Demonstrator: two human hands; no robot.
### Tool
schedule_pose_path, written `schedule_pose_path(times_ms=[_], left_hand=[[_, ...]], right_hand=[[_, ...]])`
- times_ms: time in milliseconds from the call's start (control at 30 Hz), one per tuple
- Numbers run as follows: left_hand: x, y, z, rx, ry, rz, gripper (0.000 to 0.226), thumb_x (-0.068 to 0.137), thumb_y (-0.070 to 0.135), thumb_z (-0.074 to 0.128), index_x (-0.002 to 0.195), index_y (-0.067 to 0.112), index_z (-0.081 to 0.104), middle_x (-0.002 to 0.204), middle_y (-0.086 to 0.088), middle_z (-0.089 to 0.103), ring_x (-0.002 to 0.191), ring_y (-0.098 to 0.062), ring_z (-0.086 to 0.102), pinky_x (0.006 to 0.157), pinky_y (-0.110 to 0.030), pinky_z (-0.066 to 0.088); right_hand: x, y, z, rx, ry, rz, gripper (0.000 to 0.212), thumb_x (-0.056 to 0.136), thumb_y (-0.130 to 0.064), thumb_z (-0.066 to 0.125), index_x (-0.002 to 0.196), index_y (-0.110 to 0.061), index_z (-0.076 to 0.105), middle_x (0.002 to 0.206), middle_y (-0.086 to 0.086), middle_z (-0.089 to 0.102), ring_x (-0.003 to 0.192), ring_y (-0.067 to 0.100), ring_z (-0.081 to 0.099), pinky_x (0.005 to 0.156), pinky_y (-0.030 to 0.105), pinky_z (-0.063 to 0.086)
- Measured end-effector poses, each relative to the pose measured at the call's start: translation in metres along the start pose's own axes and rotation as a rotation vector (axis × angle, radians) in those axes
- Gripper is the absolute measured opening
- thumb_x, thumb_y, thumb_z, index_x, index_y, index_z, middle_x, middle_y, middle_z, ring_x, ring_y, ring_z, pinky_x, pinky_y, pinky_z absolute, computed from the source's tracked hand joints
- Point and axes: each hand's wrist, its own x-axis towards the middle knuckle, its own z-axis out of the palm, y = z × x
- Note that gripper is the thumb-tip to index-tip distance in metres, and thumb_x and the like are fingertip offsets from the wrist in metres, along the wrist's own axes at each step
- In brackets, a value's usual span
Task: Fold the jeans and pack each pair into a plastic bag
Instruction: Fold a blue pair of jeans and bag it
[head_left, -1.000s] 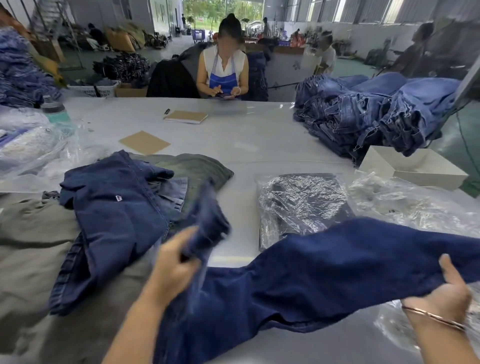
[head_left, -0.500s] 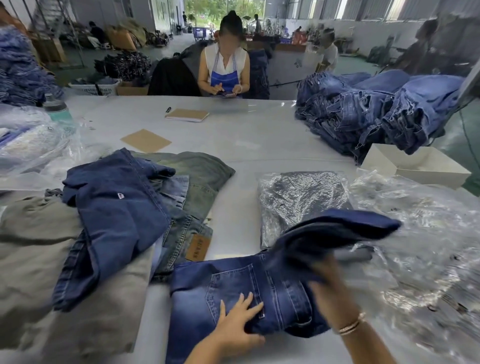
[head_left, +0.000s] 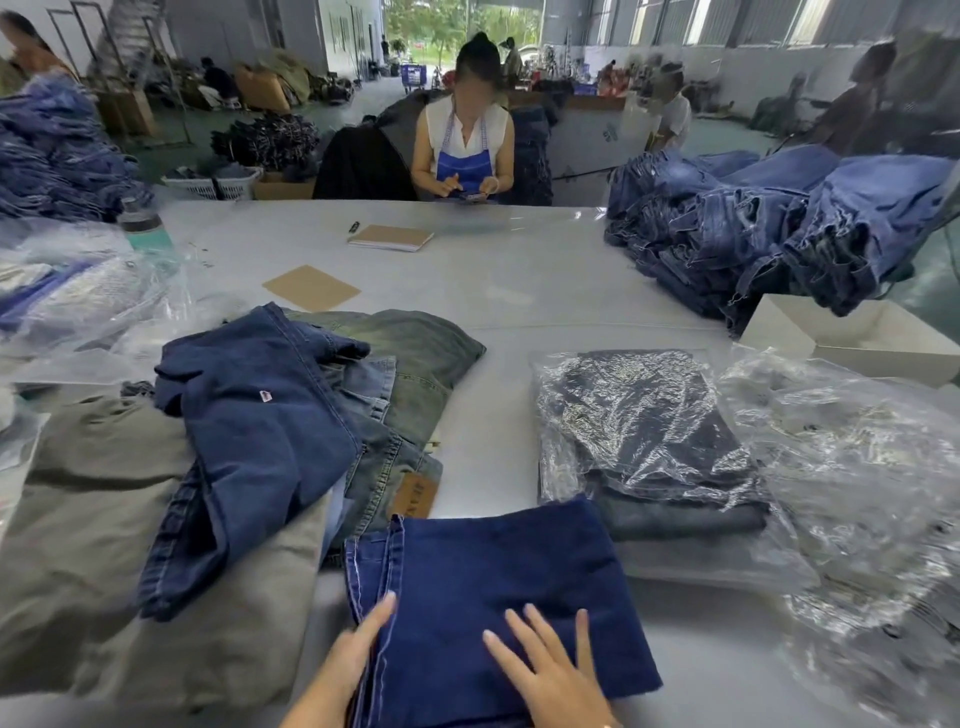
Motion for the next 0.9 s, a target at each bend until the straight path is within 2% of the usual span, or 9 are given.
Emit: schedule_pose_path(times_ms=[67,133,200,300,400,500,600,700,900], left_hand=[[0.002,0.005,0.008,0.164,0.194,0.071,0.033,0.082,0.014,0.074,0.109,-0.003,0.067,0.091,-0.010,0.071,0.082,-0.021,0.064,0.078,-0.029,0.048],[0.000,0.009,0.017,0.259,0.295,0.166,0.028,0.087,0.010,0.068,0.112,-0.001,0.064,0.104,-0.016,0.068,0.092,-0.026,0.062,0.081,-0.031,0.045],[0.004,0.013,0.020,0.234,0.334,0.191,0.026,0.095,0.008,0.054,0.118,-0.001,0.061,0.114,-0.019,0.065,0.102,-0.032,0.059,0.086,-0.035,0.045],[0.003,0.025,0.013,0.076,0.207,0.224,0.021,0.098,0.010,0.048,0.112,0.007,0.064,0.103,-0.010,0.070,0.091,-0.028,0.063,0.083,-0.038,0.047],[0.003,0.021,-0.002,0.125,0.243,0.225,0.016,0.099,0.016,0.050,0.105,0.011,0.064,0.098,-0.007,0.071,0.091,-0.026,0.063,0.081,-0.036,0.047],[0.005,0.011,-0.013,0.261,0.301,0.236,0.013,0.097,0.010,0.051,0.106,0.009,0.060,0.103,-0.011,0.067,0.086,-0.023,0.061,0.070,-0.031,0.044],[0.005,0.008,-0.015,0.242,0.269,0.223,0.020,0.100,0.011,0.045,0.112,0.006,0.060,0.111,-0.014,0.065,0.100,-0.029,0.060,0.081,-0.035,0.045],[0.008,0.004,-0.019,0.218,0.252,0.170,0.037,0.103,0.015,0.038,0.137,0.001,0.046,0.136,-0.016,0.051,0.126,-0.030,0.047,0.107,-0.039,0.035],[0.009,0.003,-0.024,0.198,0.170,0.150,0.032,0.103,0.009,0.036,0.132,0.003,0.046,0.124,-0.010,0.056,0.106,-0.022,0.053,0.093,-0.030,0.040]], right_hand=[[-0.014,0.017,-0.004,-0.002,-0.038,0.148,0.075,0.080,-0.031,0.037,0.149,-0.037,0.009,0.157,-0.009,0.014,0.146,0.012,-0.009,0.114,0.050,0.001],[-0.031,0.031,-0.011,-0.052,0.037,0.206,0.056,0.098,-0.030,0.021,0.150,-0.037,0.001,0.159,-0.010,-0.011,0.145,0.008,-0.012,0.115,0.044,-0.004],[-0.034,0.032,-0.024,0.050,-0.054,0.265,0.042,0.094,-0.039,0.026,0.135,-0.047,0.030,0.158,-0.017,-0.002,0.144,0.002,-0.011,0.114,0.040,-0.006],[-0.023,0.023,-0.034,0.294,-0.121,0.369,0.061,0.045,-0.039,0.052,0.105,-0.044,0.061,0.127,-0.017,0.051,0.139,-0.007,0.014,0.110,0.028,0.003],[0.005,0.001,-0.039,0.425,-0.126,0.373,0.040,0.058,-0.044,0.051,0.092,-0.039,0.072,0.097,-0.020,0.061,0.100,-0.006,0.048,0.090,0.023,0.026],[0.043,-0.035,-0.031,0.475,-0.375,0.304,0.056,0.079,-0.058,0.051,0.129,-0.032,0.054,0.122,-0.013,0.054,0.113,0.006,0.051,0.094,0.025,0.032],[0.073,-0.077,-0.017,0.646,-0.800,0.381,0.079,0.082,-0.066,0.045,0.148,-0.027,0.023,0.146,-0.007,0.033,0.135,0.018,0.033,0.109,0.039,0.027],[0.091,-0.103,-0.008,0.503,-0.819,0.410,0.090,0.081,-0.073,0.038,0.151,-0.023,0.011,0.147,0.000,0.030,0.134,0.023,0.030,0.108,0.047,0.024],[0.110,-0.132,0.005,0.396,-0.883,0.383,0.084,0.092,-0.036,0.046,0.151,-0.009,-0.007,0.140,0.010,0.043,0.125,0.027,0.044,0.103,0.041,0.033]])
